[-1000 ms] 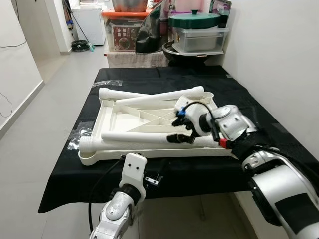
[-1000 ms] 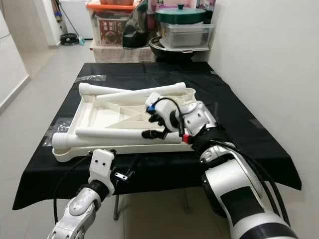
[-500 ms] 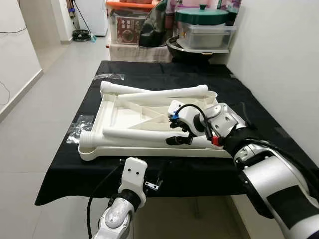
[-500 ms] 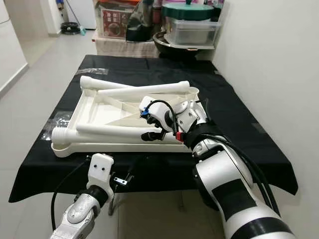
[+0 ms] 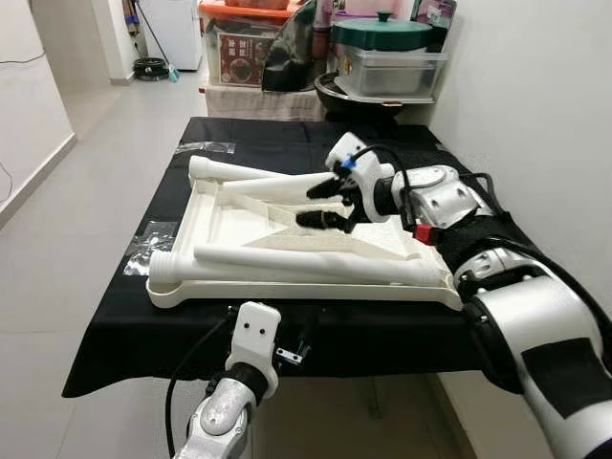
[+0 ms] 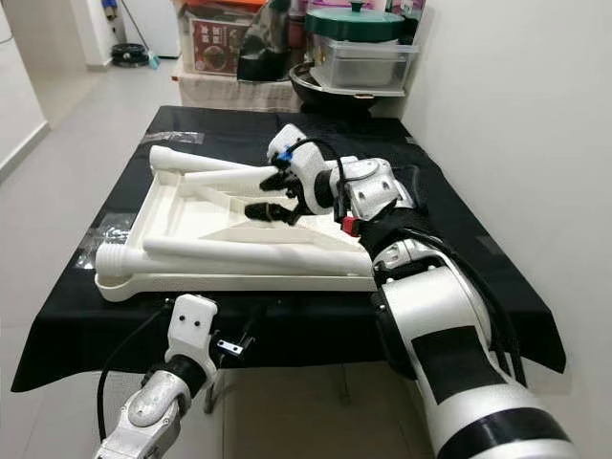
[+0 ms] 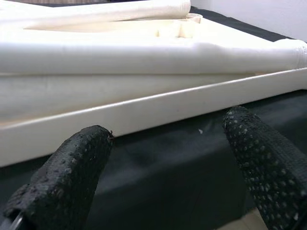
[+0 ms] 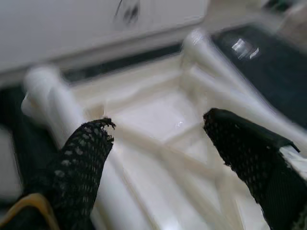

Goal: Building children table

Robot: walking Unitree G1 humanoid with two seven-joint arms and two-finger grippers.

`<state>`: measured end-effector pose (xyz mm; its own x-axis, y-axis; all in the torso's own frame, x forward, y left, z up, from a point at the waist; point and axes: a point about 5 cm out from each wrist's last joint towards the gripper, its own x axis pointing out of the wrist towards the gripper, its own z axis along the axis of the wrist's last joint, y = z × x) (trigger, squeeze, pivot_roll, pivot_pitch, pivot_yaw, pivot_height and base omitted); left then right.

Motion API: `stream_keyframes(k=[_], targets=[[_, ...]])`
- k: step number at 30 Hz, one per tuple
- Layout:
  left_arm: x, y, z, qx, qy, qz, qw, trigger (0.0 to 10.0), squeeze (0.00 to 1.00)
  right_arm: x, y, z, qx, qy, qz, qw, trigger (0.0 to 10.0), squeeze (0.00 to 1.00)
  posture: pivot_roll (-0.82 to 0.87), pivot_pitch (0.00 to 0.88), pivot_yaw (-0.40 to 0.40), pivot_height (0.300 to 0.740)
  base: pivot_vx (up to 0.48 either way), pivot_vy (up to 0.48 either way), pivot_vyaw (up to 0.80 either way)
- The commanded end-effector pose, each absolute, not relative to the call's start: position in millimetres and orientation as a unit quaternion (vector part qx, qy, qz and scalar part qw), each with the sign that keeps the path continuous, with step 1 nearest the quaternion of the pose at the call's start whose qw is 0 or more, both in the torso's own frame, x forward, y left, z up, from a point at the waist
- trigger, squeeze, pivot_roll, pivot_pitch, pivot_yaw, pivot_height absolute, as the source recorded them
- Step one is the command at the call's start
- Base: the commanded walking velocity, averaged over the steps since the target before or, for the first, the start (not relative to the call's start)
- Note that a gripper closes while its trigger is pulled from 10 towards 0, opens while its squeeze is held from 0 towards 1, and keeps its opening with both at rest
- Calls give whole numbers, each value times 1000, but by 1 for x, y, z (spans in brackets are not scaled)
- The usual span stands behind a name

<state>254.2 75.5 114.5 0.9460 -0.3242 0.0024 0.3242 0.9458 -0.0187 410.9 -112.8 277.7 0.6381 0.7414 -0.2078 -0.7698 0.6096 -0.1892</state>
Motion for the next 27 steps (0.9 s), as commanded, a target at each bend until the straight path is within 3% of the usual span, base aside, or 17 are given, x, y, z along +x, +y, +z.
stream_keyframes(k=[1,4,12,21,27], targets=[[255,69,112,-22,6,-167,986,10000,0,412,-116,278,-105,18,394,913,10000,0,-15,0,-75,740,0,0,0],[258,73,113,-18,3,-159,987,10000,0,414,-127,276,-20,-53,313,948,10000,0,-10,0,-59,740,0,0,0],[261,76,113,-7,-2,-159,987,10000,0,383,-133,248,53,-166,234,957,10000,0,-11,0,-38,740,0,0,0],[263,77,112,-4,1,-160,987,10000,0,348,-120,219,74,-186,208,957,10000,0,-14,0,-26,740,0,0,0],[266,77,111,-2,2,-164,987,10000,0,343,-119,208,88,-174,189,963,10000,0,-19,0,-13,740,0,0,677]])
